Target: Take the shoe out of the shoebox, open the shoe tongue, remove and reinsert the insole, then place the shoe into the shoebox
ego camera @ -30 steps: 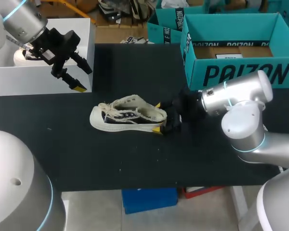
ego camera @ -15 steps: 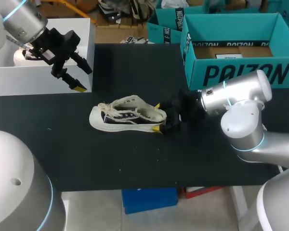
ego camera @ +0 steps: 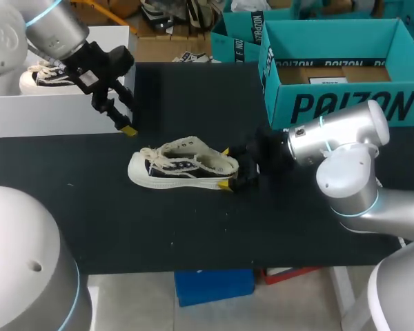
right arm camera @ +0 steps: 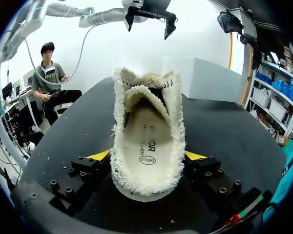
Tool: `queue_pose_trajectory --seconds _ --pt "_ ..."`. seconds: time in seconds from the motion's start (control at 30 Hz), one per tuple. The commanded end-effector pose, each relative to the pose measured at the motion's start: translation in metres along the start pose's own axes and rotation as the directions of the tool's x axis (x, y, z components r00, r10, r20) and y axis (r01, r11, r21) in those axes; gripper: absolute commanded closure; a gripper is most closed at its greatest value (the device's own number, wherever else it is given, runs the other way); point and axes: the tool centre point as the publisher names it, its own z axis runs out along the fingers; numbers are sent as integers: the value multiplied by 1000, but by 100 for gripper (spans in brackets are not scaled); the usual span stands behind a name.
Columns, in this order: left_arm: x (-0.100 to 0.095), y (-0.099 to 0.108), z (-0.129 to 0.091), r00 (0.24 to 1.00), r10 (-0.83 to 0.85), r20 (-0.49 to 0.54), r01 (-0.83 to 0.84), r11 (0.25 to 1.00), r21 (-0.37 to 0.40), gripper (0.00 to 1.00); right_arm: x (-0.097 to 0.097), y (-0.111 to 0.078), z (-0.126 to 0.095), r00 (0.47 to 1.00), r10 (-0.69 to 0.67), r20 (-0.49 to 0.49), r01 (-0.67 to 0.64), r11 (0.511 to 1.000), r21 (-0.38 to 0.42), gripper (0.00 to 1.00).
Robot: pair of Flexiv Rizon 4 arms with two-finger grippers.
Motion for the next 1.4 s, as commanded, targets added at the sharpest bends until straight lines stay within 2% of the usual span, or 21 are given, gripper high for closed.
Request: queue_pose_trajectory --seconds 0.03,0.17,0.2,0.77,0.83,0.9,0.93,1.03,1.1,1.23,1.27,1.33,1.4 --pt "5 -16 9 994 -101 50 105 991 -81 0 -1 -1 5 1000 1 -1 -1 1000 2 100" --pt "6 -25 15 968 -218 124 231 968 -98 0 -1 -1 5 1000 1 -1 -1 1000 2 100" --pt "9 -29 16 975 -195 110 203 977 -67 0 -1 -1 5 1000 1 -1 -1 1000 2 100" --pt "9 -29 16 975 -195 110 203 977 -67 0 -1 -1 5 1000 1 -1 -1 1000 2 100" --pt "5 -33 19 954 -275 123 285 956 -75 0 -1 -1 5 1000 1 -1 -1 1000 2 100" --pt "0 -38 25 889 -398 228 429 897 -105 0 -1 -1 5 1000 1 -1 -1 1000 2 100" --pt "-3 -39 28 861 -444 250 481 869 -113 0 -1 -1 5 1000 1 -1 -1 1000 2 100" --pt "-9 -41 35 720 -587 369 665 736 -127 0 -1 -1 5 1000 1 -1 -1 1000 2 100" --pt "-9 -42 41 628 -618 473 743 657 -128 0 -1 -1 5 1000 1 -1 -1 1000 2 100" --pt "-5 -45 50 503 -665 552 844 516 -147 0 -1 -1 5 1000 1 -1 -1 1000 2 100" --pt "-5 -46 53 454 -672 585 875 459 -152 0 -1 -1 5 1000 1 -1 -1 1000 2 100" --pt "-5 -48 58 399 -691 603 906 396 -145 0 -1 -1 5 1000 1 -1 -1 1000 2 100" --pt "-6 -49 64 303 -697 651 947 296 -123 0 -1 -1 5 1000 1 -1 -1 1000 2 100"
